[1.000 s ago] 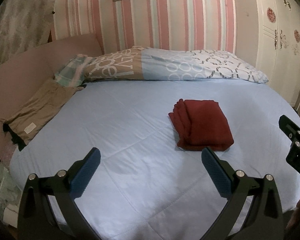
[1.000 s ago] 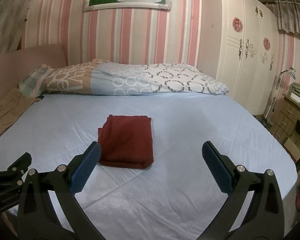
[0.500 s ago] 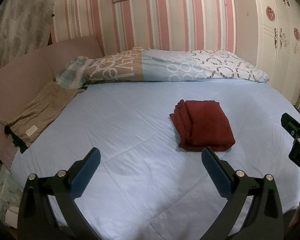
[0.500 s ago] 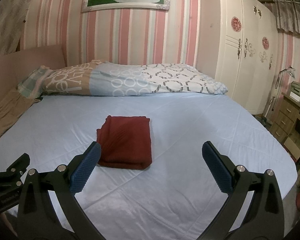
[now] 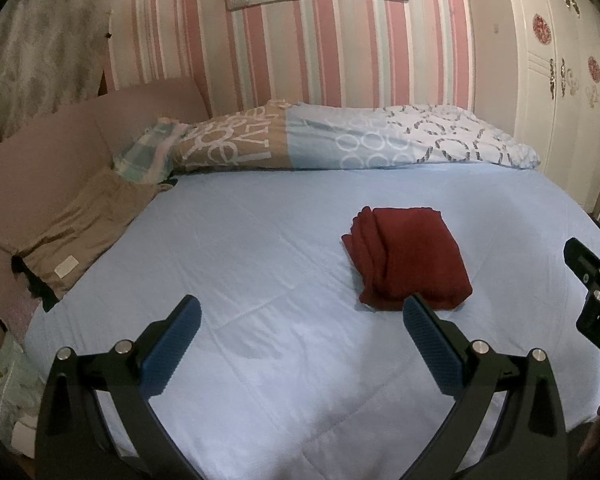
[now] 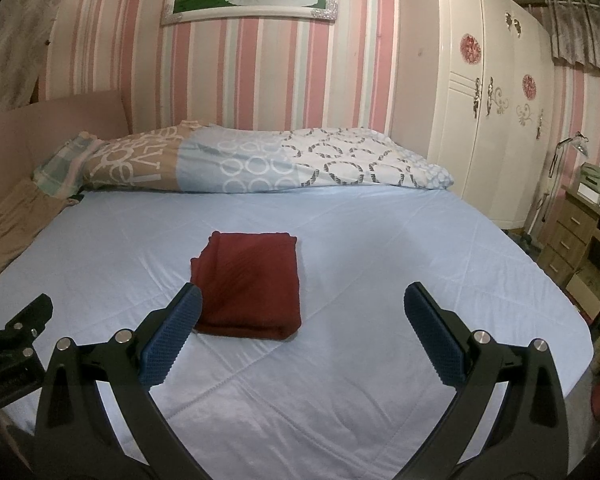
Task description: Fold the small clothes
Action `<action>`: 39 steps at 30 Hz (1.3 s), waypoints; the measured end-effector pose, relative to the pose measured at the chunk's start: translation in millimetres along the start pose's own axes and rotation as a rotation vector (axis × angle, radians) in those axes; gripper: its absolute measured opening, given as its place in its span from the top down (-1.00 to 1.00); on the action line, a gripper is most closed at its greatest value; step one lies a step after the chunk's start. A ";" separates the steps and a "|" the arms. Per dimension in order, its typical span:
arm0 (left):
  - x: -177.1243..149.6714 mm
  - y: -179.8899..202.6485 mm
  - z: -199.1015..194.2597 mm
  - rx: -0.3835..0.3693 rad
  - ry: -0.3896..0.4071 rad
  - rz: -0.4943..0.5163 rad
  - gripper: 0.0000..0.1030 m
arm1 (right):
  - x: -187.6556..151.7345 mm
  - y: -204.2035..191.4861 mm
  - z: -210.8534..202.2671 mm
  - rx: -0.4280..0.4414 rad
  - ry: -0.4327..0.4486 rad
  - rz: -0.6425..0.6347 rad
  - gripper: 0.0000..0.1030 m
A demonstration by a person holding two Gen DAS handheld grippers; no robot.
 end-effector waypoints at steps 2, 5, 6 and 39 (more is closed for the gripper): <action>0.1 0.6 0.4 0.002 0.000 0.001 -0.97 | 0.5 -0.3 0.0 0.001 0.000 0.001 -0.94; -0.2 1.3 0.5 -0.001 -0.002 0.002 -0.97 | 0.4 0.0 0.1 0.001 0.000 0.000 -0.94; 0.1 1.4 0.0 0.000 -0.001 0.002 -0.97 | 0.0 0.2 0.4 0.000 0.000 -0.001 -0.94; 4.2 5.5 -1.3 0.023 0.009 0.024 -0.97 | -4.2 8.1 3.6 -0.009 -0.007 -0.012 -0.94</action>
Point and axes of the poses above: each gripper's, at about its wrist camera, not at the fingertips, and z roughly the way its jaws point, y to its right, x to its top, the point moved 4 cm from there along z, roughly the way its jaws point, and after that the axes turned 9 degrees about z, right-handed, at the moved point
